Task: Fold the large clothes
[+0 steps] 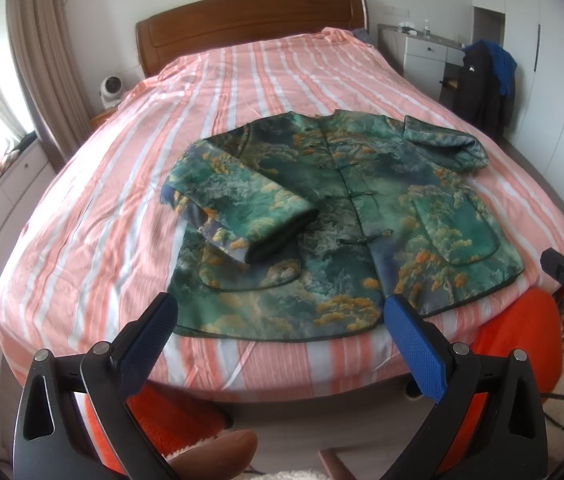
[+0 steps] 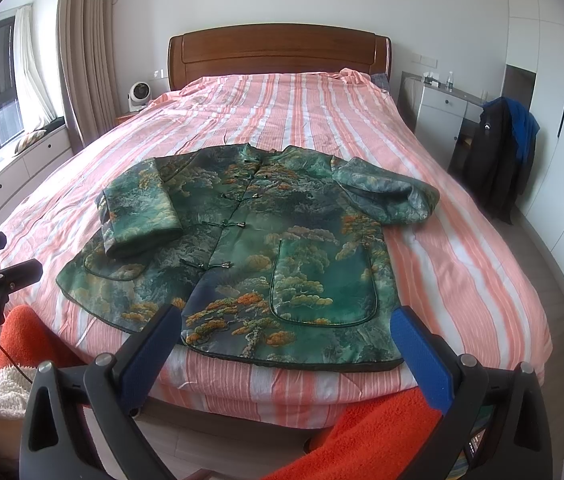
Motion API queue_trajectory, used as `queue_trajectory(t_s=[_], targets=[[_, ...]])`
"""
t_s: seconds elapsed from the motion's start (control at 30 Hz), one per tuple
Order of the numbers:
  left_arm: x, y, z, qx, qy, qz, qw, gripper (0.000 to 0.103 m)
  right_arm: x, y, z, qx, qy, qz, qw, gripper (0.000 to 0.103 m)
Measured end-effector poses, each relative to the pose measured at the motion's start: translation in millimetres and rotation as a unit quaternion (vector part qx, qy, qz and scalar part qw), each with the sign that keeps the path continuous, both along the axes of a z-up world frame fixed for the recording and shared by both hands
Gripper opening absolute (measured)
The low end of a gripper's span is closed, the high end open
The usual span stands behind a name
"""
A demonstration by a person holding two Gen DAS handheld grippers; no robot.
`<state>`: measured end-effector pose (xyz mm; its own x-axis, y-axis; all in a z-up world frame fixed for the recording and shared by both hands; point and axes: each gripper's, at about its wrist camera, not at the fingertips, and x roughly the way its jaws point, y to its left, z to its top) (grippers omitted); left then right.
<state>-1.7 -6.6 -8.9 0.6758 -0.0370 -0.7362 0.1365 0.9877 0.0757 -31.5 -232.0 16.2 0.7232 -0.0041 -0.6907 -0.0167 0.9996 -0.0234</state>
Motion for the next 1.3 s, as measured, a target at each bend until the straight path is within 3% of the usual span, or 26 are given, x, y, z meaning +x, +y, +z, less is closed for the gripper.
queue_trajectory(t_s=[1.3], targets=[[-0.6,8.2,2.6,-0.001,-0.006,0.003,1.0,0.103,-1.3,-4.1,-1.3,-0.01,-0.002,-0.016,1.0,0.103]])
